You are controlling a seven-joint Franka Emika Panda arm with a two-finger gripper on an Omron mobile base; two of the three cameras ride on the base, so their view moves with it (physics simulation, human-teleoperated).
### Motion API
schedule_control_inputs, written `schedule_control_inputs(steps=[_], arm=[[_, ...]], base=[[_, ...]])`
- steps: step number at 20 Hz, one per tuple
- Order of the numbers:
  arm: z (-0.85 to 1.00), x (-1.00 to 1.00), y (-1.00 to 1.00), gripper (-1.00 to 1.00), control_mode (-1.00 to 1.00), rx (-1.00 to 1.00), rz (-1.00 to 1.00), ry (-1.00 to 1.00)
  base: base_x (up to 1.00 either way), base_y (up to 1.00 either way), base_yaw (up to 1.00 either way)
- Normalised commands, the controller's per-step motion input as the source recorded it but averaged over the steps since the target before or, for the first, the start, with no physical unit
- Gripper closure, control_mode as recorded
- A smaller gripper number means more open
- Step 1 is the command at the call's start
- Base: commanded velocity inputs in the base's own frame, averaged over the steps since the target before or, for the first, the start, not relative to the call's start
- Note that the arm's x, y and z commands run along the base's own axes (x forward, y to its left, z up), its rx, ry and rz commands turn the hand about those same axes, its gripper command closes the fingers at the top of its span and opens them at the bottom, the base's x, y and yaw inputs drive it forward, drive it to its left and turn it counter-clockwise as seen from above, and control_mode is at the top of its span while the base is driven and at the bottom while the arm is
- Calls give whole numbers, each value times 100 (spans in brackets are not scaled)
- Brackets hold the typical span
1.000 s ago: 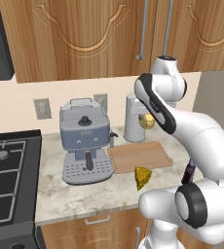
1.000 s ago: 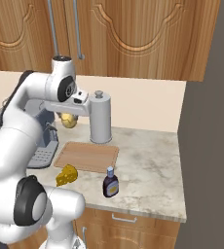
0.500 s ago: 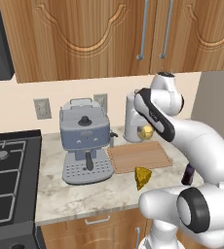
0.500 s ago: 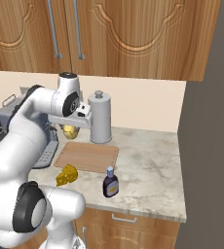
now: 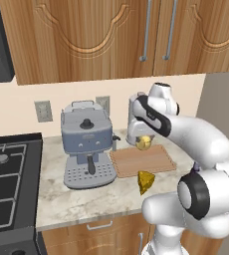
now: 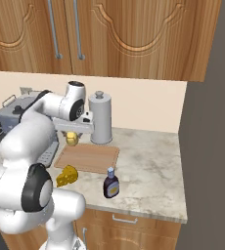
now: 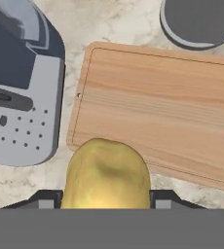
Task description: Retrieve the reheated potato from the microwave, then place the potato, cheese, and condiment on the cutting board.
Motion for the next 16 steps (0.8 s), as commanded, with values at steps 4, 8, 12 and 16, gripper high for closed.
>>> schedule_control_inputs(steps=[4, 8, 12, 16], arm=[[-32, 31, 19, 100, -100, 0, 7, 0], [-37, 16, 12, 100, -100, 0, 7, 0], [-37, 14, 3, 100, -100, 0, 6, 0], [-34, 18, 6, 100, -100, 0, 3, 0]], base=[[0, 0, 0], [0, 0, 0], [0, 0, 0], [0, 0, 0]])
